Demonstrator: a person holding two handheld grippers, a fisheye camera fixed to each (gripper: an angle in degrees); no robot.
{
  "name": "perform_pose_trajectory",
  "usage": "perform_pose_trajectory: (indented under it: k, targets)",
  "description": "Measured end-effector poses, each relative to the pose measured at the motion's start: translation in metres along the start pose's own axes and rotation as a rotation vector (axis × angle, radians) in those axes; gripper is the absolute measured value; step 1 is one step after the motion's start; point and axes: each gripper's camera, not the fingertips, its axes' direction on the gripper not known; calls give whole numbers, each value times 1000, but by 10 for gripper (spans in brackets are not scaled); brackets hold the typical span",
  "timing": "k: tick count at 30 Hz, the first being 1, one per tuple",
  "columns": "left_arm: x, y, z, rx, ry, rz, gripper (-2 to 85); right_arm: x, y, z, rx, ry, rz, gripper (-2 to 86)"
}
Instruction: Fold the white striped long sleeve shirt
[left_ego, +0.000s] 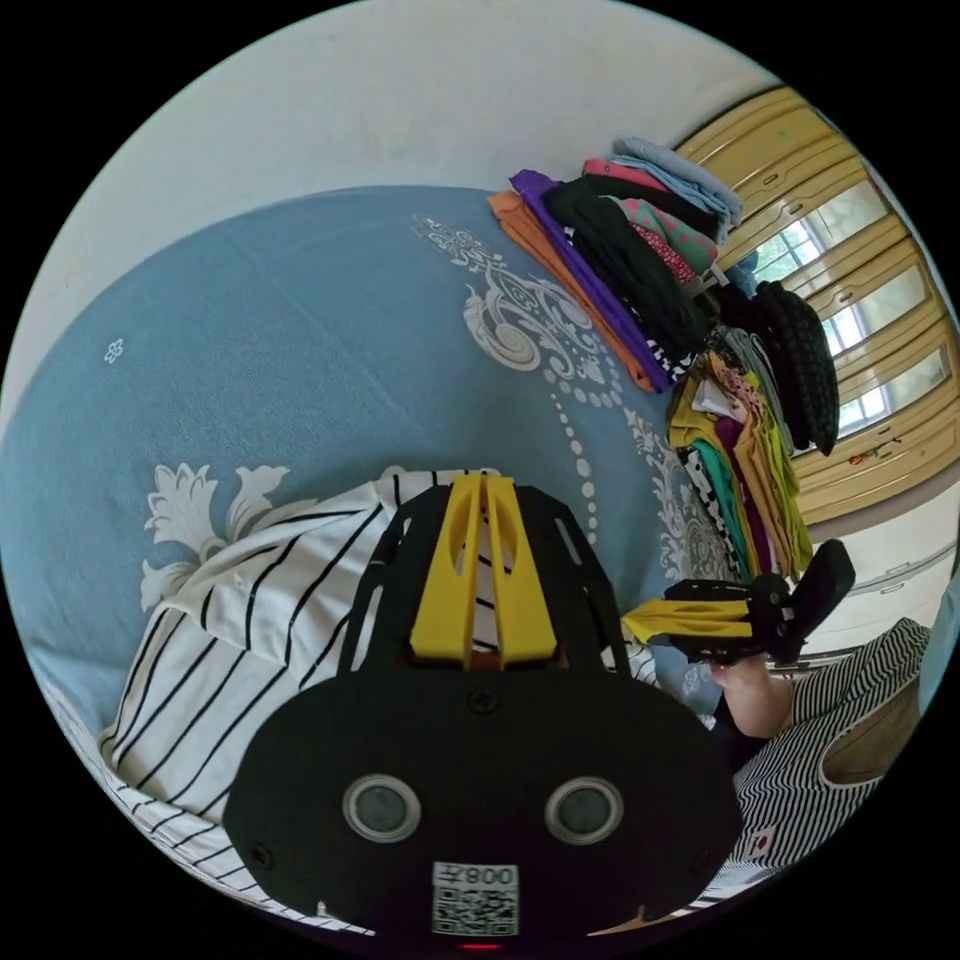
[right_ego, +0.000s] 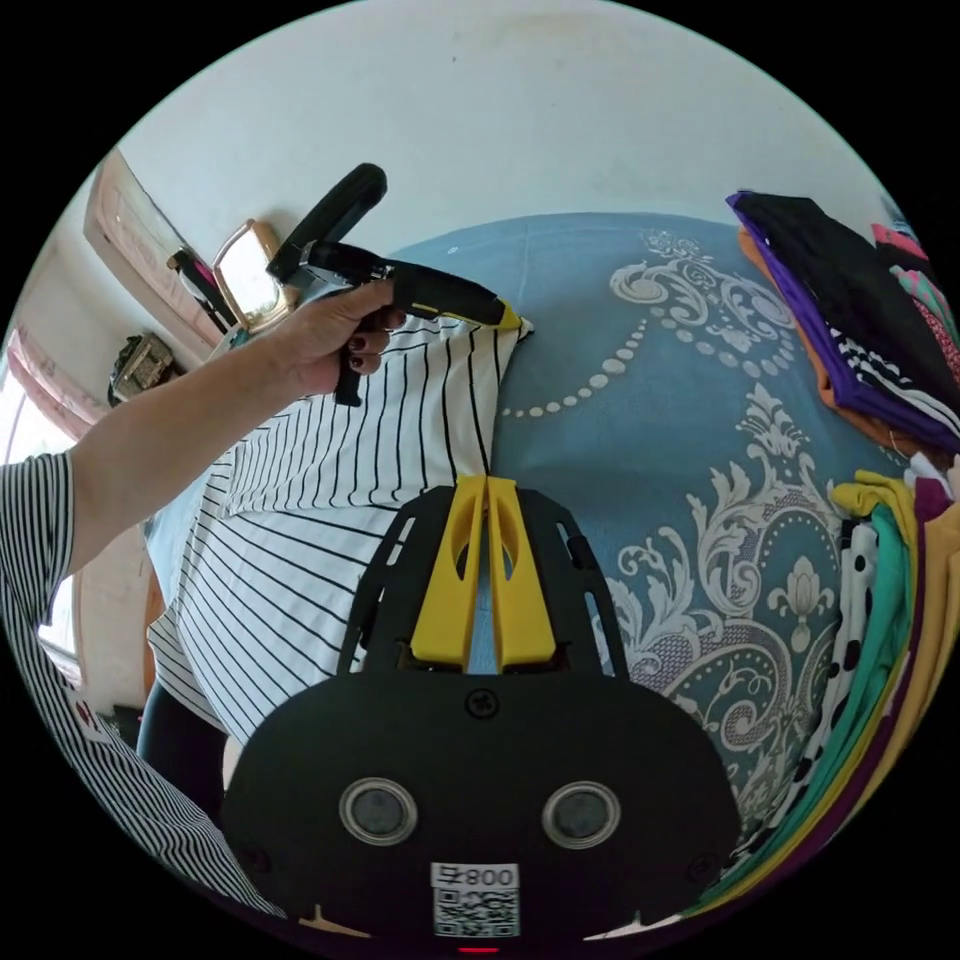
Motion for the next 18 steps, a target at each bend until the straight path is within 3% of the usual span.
perform_pose_trajectory:
  k: [14, 18]
  targets:
    - [10, 49, -82, 144, 20, -41, 24, 54, -11, -12, 18, -89, 48, 2]
    - [-1, 63, -102, 169, 125, -121, 23, 69, -19, -15, 10, -110, 66, 2]
